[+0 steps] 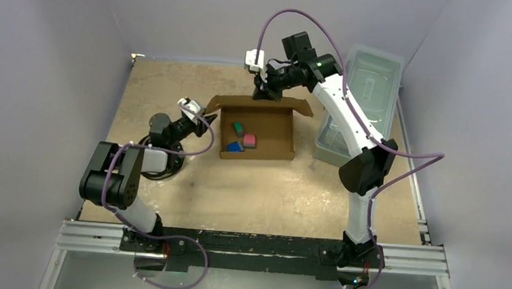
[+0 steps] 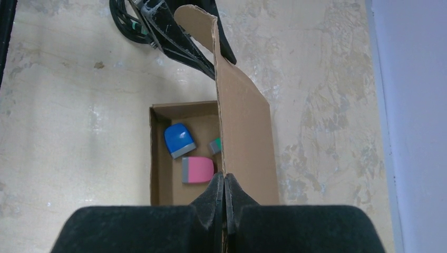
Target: Fold the paper box
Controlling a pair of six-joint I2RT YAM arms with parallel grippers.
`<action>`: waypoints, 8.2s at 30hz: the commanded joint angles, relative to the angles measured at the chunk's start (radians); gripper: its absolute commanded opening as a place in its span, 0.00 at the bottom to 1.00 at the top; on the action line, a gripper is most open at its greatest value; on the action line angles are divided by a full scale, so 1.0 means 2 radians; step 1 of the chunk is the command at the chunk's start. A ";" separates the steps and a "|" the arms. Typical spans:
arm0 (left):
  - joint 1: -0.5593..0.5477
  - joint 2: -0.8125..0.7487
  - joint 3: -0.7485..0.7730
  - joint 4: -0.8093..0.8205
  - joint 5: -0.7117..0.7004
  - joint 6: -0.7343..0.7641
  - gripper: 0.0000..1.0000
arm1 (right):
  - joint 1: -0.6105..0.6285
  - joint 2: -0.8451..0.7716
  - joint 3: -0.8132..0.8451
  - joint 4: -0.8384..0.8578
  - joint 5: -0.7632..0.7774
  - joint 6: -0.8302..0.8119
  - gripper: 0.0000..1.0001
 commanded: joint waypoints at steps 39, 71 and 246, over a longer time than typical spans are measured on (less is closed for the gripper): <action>-0.014 -0.105 0.047 -0.269 -0.118 -0.014 0.00 | -0.203 -0.216 -0.366 0.268 -0.050 -0.010 0.99; -0.011 -0.069 0.136 -0.387 -0.086 -0.095 0.00 | -0.164 -0.103 -0.370 0.397 -0.050 0.000 0.64; -0.061 -0.152 0.080 -0.520 -0.129 -0.228 0.33 | -0.075 -0.353 -0.668 0.532 0.238 0.396 0.69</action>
